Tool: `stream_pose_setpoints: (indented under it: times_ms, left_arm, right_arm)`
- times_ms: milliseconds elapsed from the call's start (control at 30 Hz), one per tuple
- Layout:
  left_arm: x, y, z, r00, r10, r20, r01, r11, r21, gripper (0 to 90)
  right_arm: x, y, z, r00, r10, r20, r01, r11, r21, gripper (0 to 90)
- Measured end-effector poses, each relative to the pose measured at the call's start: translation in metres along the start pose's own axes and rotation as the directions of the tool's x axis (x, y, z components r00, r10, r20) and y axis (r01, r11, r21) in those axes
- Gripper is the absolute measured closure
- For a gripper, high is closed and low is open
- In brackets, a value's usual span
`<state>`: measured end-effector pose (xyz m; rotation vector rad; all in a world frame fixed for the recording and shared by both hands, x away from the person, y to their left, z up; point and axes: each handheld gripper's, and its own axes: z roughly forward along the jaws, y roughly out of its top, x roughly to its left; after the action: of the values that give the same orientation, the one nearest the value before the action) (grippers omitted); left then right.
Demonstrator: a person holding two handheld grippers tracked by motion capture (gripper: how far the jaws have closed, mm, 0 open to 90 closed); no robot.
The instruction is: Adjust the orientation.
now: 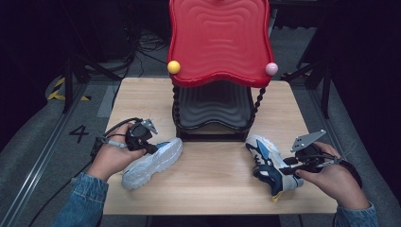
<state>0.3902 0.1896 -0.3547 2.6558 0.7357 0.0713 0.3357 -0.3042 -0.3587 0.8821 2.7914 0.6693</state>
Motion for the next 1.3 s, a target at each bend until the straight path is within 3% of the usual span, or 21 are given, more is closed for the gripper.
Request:
stream_pose_setpoints:
  times_ms: [100,333,533,633,767,867,1000,1067,1233,1300]
  left_arm:
    - [0.002,0.006,0.005,0.9999,0.01,-0.009,-0.01,0.9996,0.026,90.0]
    - [0.0,0.01,0.009,0.9999,0.015,-0.006,-0.015,0.9994,0.031,90.0]
    - [-0.003,0.005,0.01,0.9997,0.02,-0.01,-0.02,0.9997,-0.01,90.0]
    - [-0.008,0.006,0.009,0.9993,0.035,-0.01,-0.035,0.9993,-0.008,90.0]
    - [-0.021,0.009,0.008,0.9983,0.056,-0.014,-0.056,0.9984,0.006,90.0]
    - [-0.035,0.013,0.01,0.9965,0.083,0.015,-0.083,0.9964,0.018,90.0]
    - [-0.045,0.015,0.012,0.9951,0.097,0.016,-0.098,0.9949,0.027,90.0]
    - [-0.056,0.017,0.017,0.9915,0.126,0.03,-0.127,0.9912,0.036,90.0]
    - [-0.071,0.019,0.026,0.9873,0.151,0.051,-0.154,0.986,0.064,89.8]
    - [-0.079,0.02,0.031,0.9838,0.17,0.055,-0.175,0.9796,0.098,88.9]
  right_arm:
    - [0.0,-0.002,-0.002,1.0,0.005,0.004,-0.005,1.0,-0.002,60.6]
    - [0.0,-0.005,-0.004,1.0,0.007,0.006,-0.007,1.0,-0.008,60.6]
    - [0.0,-0.004,-0.004,1.0,0.004,0.006,-0.004,1.0,-0.012,60.5]
    - [0.001,-0.003,-0.005,1.0,-0.001,0.007,0.001,1.0,-0.019,60.5]
    - [0.002,0.0,-0.006,1.0,-0.009,0.004,0.009,1.0,-0.026,60.5]
    - [0.002,0.001,-0.006,0.9999,-0.012,0.0,0.012,0.999,-0.031,60.3]
    - [0.002,0.001,-0.006,0.9999,-0.013,0.001,0.013,0.999,-0.033,60.0]
    - [0.002,0.001,-0.007,0.9999,-0.016,0.002,0.016,0.999,-0.039,59.8]
    - [0.002,0.001,-0.01,0.9999,-0.013,0.003,0.013,0.998,-0.054,59.5]
    - [0.002,0.0,-0.012,0.9999,-0.01,0.004,0.01,0.998,-0.059,59.4]
